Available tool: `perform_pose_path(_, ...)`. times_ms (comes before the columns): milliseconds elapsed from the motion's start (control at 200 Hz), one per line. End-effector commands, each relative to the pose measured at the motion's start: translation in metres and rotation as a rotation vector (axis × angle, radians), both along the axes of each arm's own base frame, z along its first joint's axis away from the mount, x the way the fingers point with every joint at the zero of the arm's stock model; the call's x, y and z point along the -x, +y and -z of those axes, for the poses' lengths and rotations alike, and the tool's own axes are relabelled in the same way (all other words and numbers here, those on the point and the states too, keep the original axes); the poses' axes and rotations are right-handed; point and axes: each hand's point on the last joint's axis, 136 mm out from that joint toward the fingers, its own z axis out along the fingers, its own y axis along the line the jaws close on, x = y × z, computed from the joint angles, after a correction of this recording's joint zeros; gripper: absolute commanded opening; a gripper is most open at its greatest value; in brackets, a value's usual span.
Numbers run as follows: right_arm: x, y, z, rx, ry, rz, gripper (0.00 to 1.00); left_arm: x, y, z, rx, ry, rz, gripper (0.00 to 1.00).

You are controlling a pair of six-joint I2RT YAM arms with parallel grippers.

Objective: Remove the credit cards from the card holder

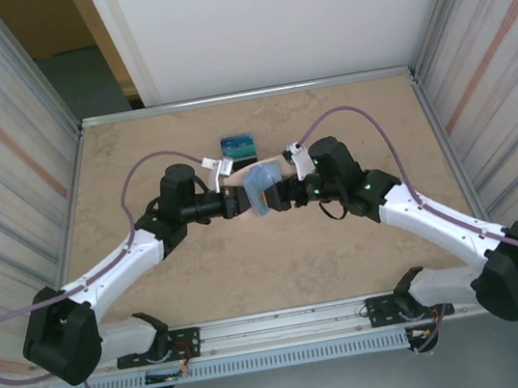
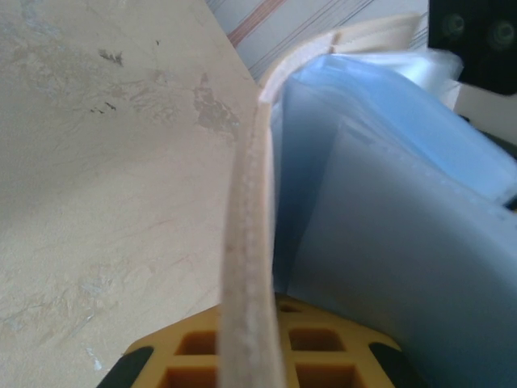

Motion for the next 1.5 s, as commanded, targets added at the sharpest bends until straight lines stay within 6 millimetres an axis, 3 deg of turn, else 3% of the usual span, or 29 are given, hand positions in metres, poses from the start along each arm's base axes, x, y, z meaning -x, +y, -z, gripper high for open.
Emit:
perform_pose_path(0, -0.009, -0.013, -0.015, -0.033, -0.012, 0.076, 0.72, 0.000, -0.006, -0.027, 0.066, -0.059, 0.045, 0.00)
perform_pose_path(125, -0.010, -0.022, -0.017, -0.080, 0.005, 0.092, 0.72, -0.002, -0.004, -0.028, 0.069, -0.060, 0.042, 0.00)
perform_pose_path(281, 0.006, -0.016, -0.029, -0.131, -0.032, -0.012, 0.86, -0.004, -0.003, -0.029, 0.080, -0.050, 0.040, 0.00)
perform_pose_path(421, 0.019, -0.013, -0.034, -0.122, -0.071, -0.071, 0.91, -0.005, -0.004, -0.030, 0.088, -0.045, 0.044, 0.00)
perform_pose_path(812, 0.025, -0.010, -0.020, -0.022, -0.098, -0.087, 1.00, -0.005, -0.006, -0.032, 0.101, -0.032, 0.056, 0.00)
perform_pose_path(1493, 0.020, -0.002, -0.004, 0.042, -0.085, -0.087, 1.00, 0.000, -0.007, -0.033, 0.110, -0.029, 0.080, 0.00)
